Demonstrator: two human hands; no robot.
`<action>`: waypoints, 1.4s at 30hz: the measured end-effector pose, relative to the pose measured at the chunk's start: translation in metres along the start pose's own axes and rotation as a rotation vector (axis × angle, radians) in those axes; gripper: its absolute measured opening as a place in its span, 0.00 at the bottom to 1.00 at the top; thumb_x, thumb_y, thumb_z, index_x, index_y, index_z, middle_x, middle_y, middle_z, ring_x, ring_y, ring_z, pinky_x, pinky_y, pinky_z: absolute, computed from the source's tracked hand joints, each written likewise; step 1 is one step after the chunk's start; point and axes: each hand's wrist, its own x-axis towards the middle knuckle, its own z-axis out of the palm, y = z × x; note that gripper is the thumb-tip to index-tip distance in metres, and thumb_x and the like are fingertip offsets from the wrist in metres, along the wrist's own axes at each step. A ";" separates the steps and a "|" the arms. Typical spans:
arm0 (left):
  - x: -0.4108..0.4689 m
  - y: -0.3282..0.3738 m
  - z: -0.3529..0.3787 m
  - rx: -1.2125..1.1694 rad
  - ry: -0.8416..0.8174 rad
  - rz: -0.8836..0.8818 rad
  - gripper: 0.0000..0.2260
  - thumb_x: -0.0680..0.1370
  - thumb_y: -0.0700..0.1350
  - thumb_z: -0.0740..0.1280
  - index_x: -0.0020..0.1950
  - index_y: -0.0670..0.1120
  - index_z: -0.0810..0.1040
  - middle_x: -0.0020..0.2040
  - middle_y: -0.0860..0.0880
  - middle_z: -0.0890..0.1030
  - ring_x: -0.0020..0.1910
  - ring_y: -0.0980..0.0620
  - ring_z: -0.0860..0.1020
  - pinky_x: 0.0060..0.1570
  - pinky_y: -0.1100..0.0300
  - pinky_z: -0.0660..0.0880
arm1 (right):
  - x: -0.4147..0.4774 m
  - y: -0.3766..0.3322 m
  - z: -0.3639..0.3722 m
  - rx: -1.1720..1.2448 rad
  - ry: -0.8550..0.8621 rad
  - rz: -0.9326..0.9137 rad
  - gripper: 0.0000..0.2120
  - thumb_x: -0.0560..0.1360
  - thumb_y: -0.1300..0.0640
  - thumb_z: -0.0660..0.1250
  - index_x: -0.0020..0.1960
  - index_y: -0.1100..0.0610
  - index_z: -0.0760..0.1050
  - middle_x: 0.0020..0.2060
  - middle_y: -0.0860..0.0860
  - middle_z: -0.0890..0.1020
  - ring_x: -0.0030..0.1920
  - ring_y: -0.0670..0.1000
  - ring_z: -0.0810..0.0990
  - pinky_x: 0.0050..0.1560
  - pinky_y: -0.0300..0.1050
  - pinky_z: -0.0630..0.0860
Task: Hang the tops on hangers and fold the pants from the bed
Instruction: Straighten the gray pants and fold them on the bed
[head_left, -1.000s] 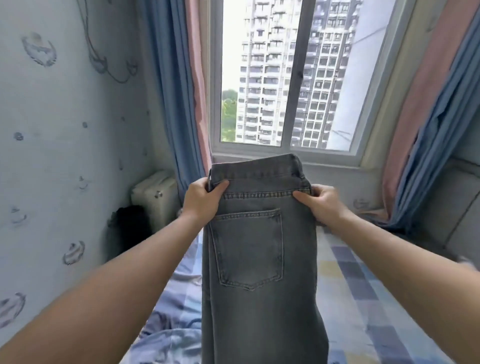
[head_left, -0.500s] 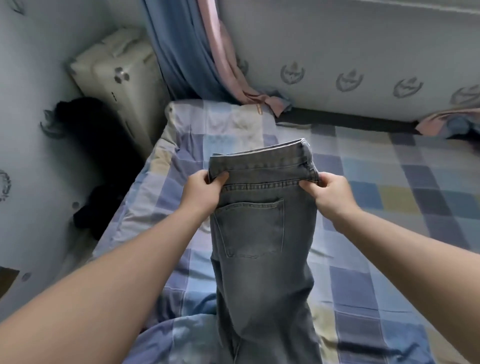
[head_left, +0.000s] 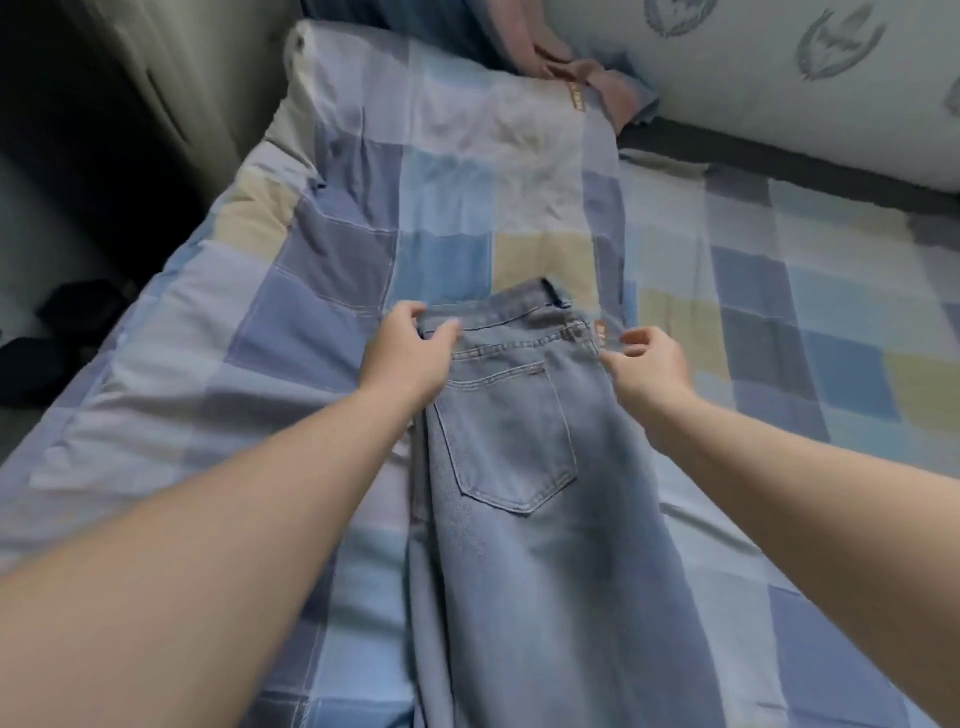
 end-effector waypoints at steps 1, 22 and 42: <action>-0.005 -0.010 0.006 0.013 -0.019 0.017 0.21 0.79 0.56 0.68 0.69 0.48 0.74 0.67 0.47 0.78 0.65 0.45 0.75 0.63 0.56 0.69 | -0.006 0.011 0.009 -0.033 -0.041 0.011 0.18 0.79 0.57 0.68 0.67 0.57 0.72 0.62 0.56 0.79 0.55 0.55 0.78 0.60 0.51 0.75; -0.304 -0.132 0.033 0.544 -0.346 0.163 0.30 0.80 0.62 0.58 0.81 0.59 0.54 0.83 0.50 0.43 0.81 0.44 0.40 0.76 0.43 0.41 | -0.240 0.142 -0.022 -0.931 -0.366 -0.217 0.32 0.82 0.40 0.55 0.81 0.42 0.45 0.82 0.49 0.46 0.81 0.54 0.44 0.78 0.60 0.47; -0.576 -0.180 0.048 0.629 -0.449 -0.330 0.30 0.82 0.60 0.60 0.81 0.53 0.55 0.82 0.48 0.52 0.79 0.44 0.54 0.73 0.46 0.59 | -0.433 0.298 -0.125 -0.869 -0.649 0.033 0.31 0.83 0.42 0.52 0.82 0.44 0.44 0.82 0.50 0.46 0.81 0.56 0.45 0.77 0.62 0.48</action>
